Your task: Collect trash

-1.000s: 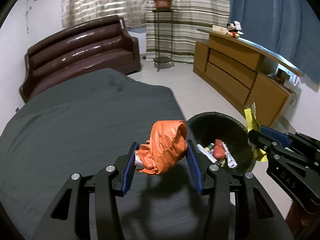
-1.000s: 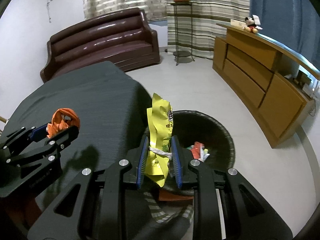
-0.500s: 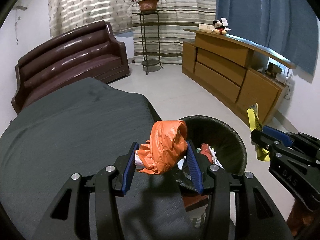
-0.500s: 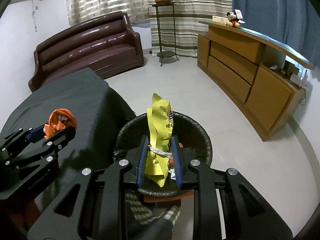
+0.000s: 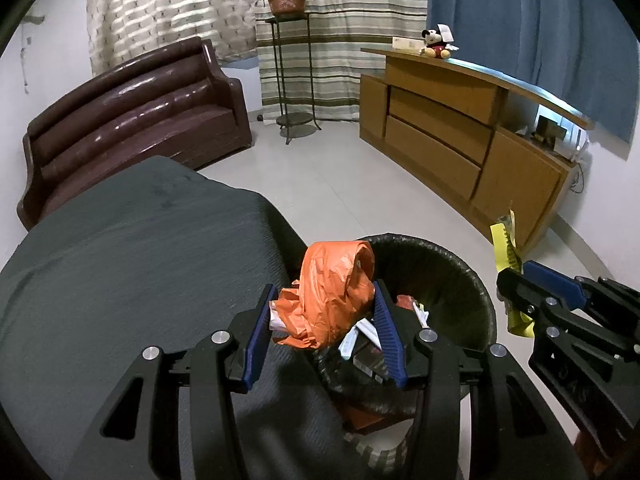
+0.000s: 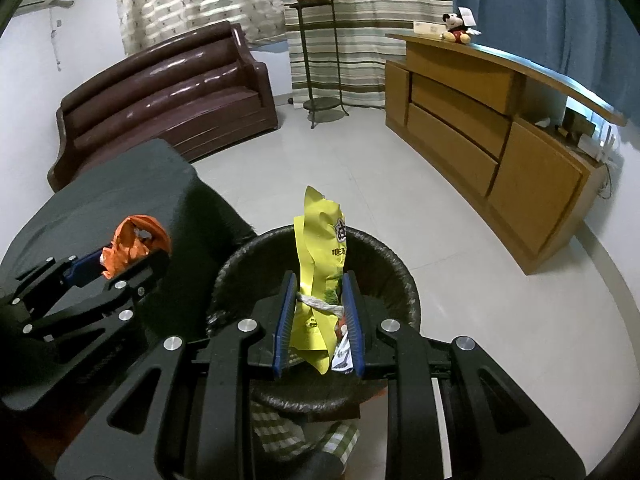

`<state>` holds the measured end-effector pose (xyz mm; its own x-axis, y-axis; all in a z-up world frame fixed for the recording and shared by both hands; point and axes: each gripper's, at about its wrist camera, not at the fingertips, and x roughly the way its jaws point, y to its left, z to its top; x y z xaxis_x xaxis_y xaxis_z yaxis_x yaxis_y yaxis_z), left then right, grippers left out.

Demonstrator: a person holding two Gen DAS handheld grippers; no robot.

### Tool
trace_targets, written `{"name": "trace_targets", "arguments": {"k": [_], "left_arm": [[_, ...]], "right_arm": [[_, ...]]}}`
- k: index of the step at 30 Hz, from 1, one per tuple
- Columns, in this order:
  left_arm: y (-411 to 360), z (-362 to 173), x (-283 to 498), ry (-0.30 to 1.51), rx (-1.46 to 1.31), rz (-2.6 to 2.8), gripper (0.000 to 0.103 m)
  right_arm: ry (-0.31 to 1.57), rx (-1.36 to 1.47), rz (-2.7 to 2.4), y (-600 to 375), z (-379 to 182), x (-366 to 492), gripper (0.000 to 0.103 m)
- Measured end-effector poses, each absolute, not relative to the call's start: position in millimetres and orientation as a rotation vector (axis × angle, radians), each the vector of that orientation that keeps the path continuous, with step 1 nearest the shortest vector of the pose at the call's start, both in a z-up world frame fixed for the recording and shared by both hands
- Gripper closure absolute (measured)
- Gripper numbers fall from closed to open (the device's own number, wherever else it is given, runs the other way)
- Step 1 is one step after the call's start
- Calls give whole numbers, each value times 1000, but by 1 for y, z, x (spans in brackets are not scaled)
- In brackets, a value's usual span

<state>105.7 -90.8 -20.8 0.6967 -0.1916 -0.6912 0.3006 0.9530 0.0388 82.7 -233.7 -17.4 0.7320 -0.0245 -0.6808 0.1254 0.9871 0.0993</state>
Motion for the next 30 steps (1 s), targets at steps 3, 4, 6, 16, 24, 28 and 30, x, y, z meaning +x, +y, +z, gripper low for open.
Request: {"name": "trace_targets", "arguments": {"k": [3,4,6,16,24,28,30], "left_arm": [[-97,-23,111,756,159,-279,55],[-98,-23,113,757,160,-279,55],[-100,-23,117,756,156,-276,55],[-101,-28,128,769,158,-266,31],[-99,-27,129,772,149,-269,30],[-99,-25,129,769,147,-272,29],[-98,-25,127,761,150,-279,29]], "right_arm": [[746,158,-96,-239,-20,88,80],[746,163,-100,-241,-21,89,80],[746,171,-106,-246,-22,92,80],[739,216,-134,-257,-25,97,66],[740,227,-140,-262,-25,97,65],[739,225,-142,-263,-24,97,61],[740,224,-143,-264,-24,95,61]]}}
